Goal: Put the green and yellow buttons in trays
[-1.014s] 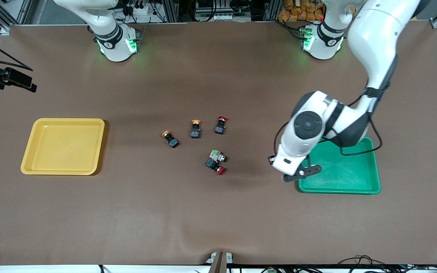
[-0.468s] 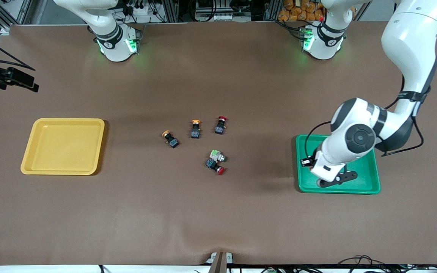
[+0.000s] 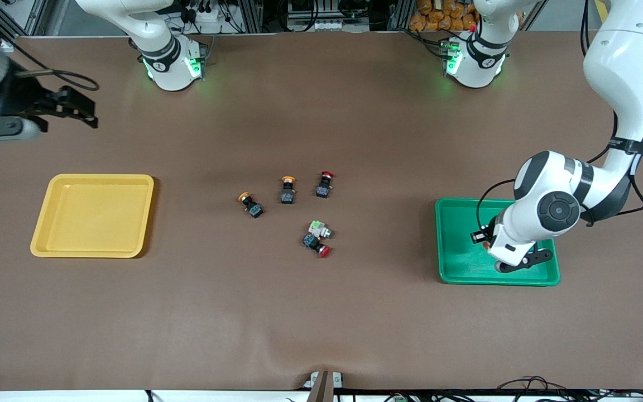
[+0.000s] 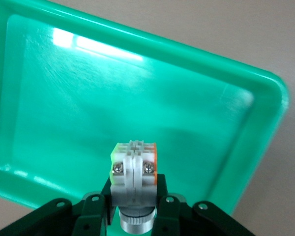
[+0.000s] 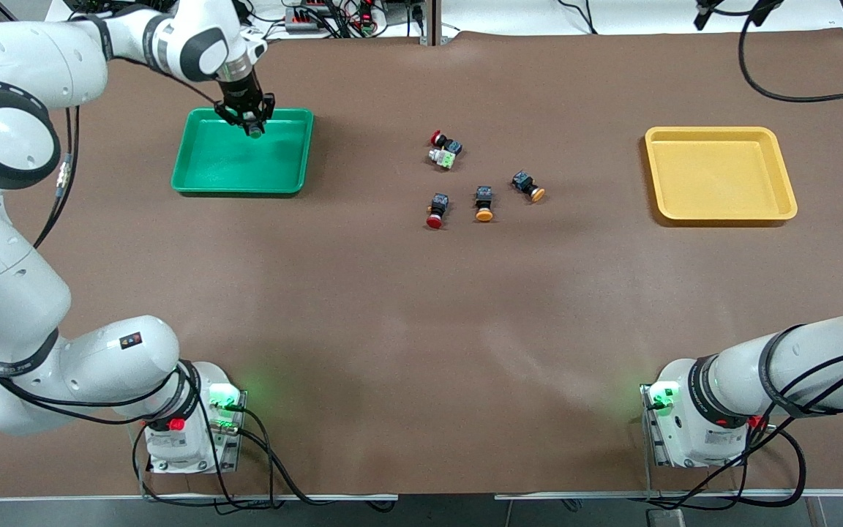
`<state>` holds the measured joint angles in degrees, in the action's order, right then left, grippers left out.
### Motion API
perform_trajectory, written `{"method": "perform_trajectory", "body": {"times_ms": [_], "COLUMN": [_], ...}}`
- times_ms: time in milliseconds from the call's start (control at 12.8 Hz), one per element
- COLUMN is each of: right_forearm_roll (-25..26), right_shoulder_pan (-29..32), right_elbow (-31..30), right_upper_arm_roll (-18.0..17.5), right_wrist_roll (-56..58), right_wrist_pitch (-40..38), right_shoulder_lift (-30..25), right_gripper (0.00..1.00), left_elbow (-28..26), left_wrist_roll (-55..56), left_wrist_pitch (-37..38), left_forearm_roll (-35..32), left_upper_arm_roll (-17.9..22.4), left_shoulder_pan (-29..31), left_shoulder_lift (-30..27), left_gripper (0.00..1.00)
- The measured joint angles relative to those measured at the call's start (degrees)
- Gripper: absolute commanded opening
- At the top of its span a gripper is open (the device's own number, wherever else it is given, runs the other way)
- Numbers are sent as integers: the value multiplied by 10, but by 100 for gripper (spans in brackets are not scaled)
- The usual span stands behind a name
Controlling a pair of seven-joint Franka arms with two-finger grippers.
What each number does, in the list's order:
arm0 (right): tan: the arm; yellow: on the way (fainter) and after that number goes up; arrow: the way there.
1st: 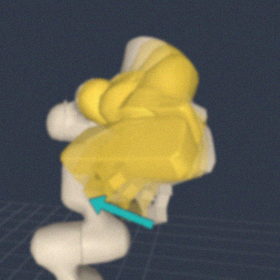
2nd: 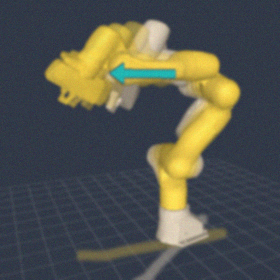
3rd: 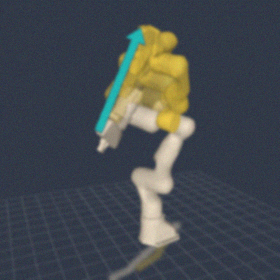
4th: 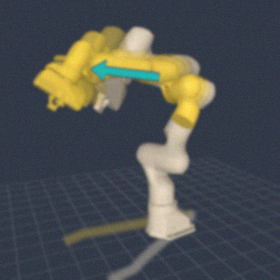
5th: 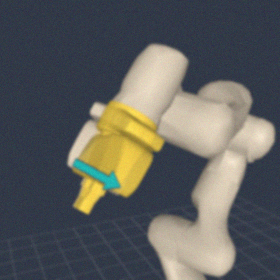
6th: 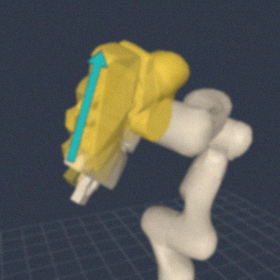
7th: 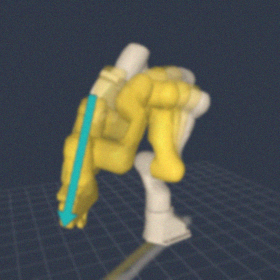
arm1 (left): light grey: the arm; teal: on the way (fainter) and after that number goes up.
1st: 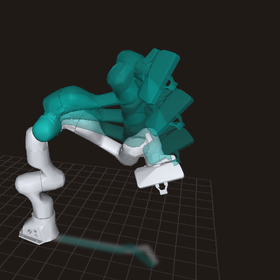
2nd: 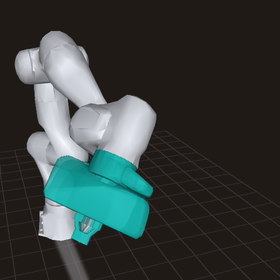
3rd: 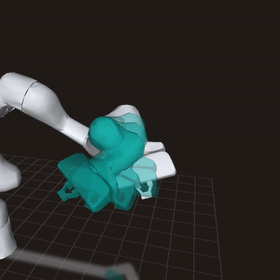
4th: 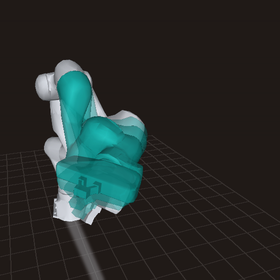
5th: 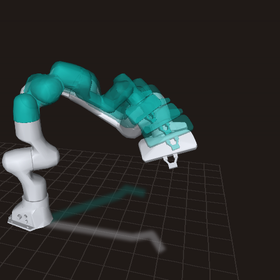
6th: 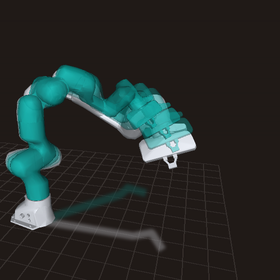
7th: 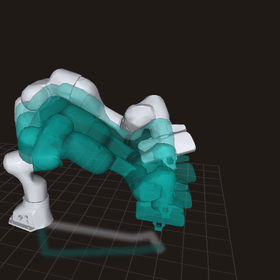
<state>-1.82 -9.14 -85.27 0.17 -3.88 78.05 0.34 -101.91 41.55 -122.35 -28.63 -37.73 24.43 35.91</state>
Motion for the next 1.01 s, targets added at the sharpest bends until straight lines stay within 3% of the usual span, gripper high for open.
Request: {"method": "perform_trajectory", "body": {"times_ms": [390,624,702,780,858,936,1014], "right_forearm_roll": [0,-1,-1,-1,-1,-1,-1], "right_shoulder_pan": [-88,-135,-150,-162,-170,-175,-180], "right_elbow": [-9,-16,-21,-31,-43,-61,-86], "right_upper_arm_roll": [-1,-2,-2,-1,-2,-1,-2], "right_wrist_roll": [0,-2,-3,-4,-4,-4,-3], "right_wrist_pitch": [-10,78,121,165,210,258,312], "right_shoulder_lift": [86,163,184,204,221,236,248], "right_gripper": [100,100,100,100,100,100,100], "left_elbow": [-43,-46,-47,-47,-46,-46,-44], "left_wrist_roll": [0,-2,-4,-5,-6,-6,-7], "left_wrist_pitch": [-85,-100,-101,-101,-101,-104,-109], "left_forearm_roll": [-85,-96,-96,-96,-96,-96,-96], "left_upper_arm_roll": [3,3,3,3,6,14,23], "left_shoulder_pan": [56,69,69,68,68,68,69], "left_shoulder_lift": [35,48,48,48,48,49,51], "left_gripper": [0,0,13,50,70,100,100]}}
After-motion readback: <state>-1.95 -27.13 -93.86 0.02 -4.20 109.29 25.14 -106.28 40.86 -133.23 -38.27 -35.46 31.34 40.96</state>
